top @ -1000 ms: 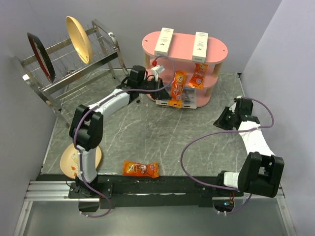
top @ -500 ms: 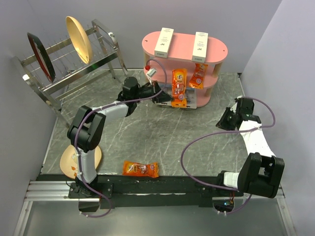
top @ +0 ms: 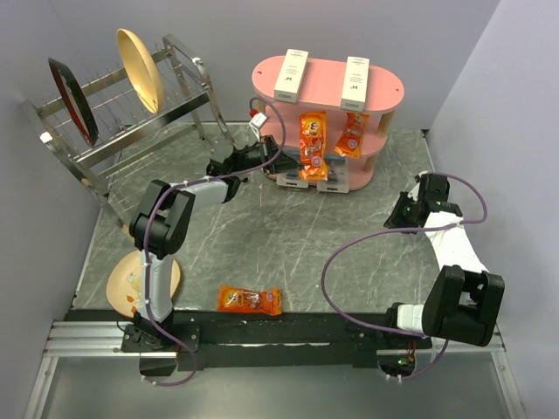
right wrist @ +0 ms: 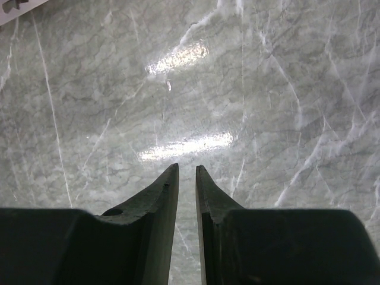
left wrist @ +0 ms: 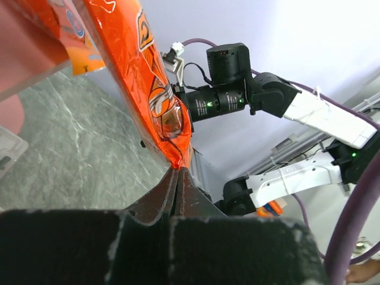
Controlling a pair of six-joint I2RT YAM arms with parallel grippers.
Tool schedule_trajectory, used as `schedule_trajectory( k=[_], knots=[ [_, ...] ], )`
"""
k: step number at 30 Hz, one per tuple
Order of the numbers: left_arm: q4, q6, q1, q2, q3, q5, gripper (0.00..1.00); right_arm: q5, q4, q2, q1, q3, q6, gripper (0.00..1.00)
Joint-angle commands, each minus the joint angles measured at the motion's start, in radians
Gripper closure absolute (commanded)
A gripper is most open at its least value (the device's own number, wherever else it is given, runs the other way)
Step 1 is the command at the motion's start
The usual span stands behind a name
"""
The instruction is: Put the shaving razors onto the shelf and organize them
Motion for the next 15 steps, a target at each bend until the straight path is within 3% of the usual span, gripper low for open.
schedule_trajectory(
  k=[1,15],
  knots=[
    [0.088,-0.069,-0.005,0.033,0.085,-0.017,0.99,0.021,-0.001,0.009,-0.007,0.042,-0.023,0.74],
    [-0.036,-0.107,0.001,0.100,0.118,-0.107,0.99,0.019,0.019,0.038,-0.007,0.045,-0.020,0.74]
  ],
)
